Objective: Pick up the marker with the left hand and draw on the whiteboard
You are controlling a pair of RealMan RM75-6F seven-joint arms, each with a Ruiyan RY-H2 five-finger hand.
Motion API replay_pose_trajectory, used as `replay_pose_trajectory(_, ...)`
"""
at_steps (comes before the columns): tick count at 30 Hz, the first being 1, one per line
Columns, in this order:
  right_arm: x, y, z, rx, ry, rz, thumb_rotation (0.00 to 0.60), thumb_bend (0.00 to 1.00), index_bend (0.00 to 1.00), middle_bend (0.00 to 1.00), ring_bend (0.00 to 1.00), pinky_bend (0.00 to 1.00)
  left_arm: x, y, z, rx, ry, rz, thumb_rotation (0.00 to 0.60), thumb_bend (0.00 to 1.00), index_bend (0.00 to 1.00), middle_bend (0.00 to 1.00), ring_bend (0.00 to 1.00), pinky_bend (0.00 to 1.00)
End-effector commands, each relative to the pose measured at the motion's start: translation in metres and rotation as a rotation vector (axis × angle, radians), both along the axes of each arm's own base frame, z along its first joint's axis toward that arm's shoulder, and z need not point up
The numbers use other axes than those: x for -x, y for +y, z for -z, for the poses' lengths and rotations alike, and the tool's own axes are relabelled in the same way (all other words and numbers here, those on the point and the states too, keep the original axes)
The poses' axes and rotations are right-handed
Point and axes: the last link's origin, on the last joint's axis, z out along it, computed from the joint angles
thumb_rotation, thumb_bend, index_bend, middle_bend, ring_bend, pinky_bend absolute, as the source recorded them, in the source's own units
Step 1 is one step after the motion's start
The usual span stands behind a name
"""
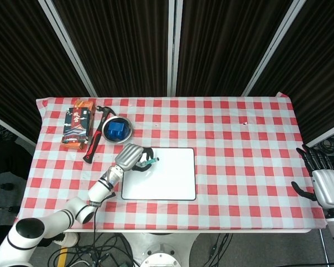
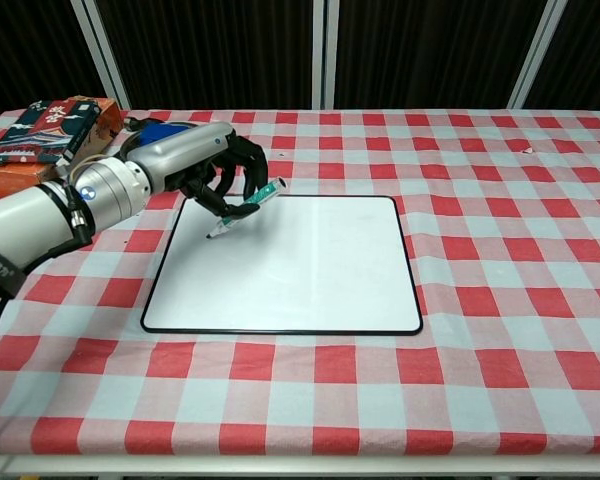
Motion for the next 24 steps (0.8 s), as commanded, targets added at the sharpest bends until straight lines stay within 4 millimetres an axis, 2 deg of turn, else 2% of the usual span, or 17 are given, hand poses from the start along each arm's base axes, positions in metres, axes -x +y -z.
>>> replay_pose_trajectory(1,0.0,0.0,0.0,0.002,0.001,0.001,0.6,0.18,0.0,0.0,0.0,0.0,-0.003,0.002,0.001,-0.005,-0.011,0.001,0.6,0.4,0.5,0.55,0.66,0.94)
replay_pose_trajectory(8,0.002,0.003,-0.002,0.006,0.001,0.011,0.6,0.19,0.0,0.0,0.0,0.0,-0.013,0.006,0.008,0.0,-0.007,0.024,0.6,0.4,0.51,0.55,0.65,0.93)
replay_pose_trajectory(14,0.002,0.003,-0.003,0.007,0.001,0.01,0.6,0.19,0.0,0.0,0.0,0.0,-0.009,0.007,0.012,0.013,0.007,0.01,0.6,0.4,0.5,0.55,0.64,0.93)
replay_pose_trajectory(19,0.0,0.002,0.0,-0.005,0.0,0.002,0.6,0.18,0.0,0.0,0.0,0.0,0.002,-0.008,0.011,0.054,0.023,0.03,0.6,0.4,0.5,0.55,0.64,0.93)
replay_pose_trajectory(24,-0.001,0.001,0.002,-0.01,-0.005,-0.01,0.6,0.18,0.0,0.0,0.0,0.0,0.018,-0.034,0.004,0.118,-0.003,0.007,0.6,0.4,0.5,0.55,0.64,0.93)
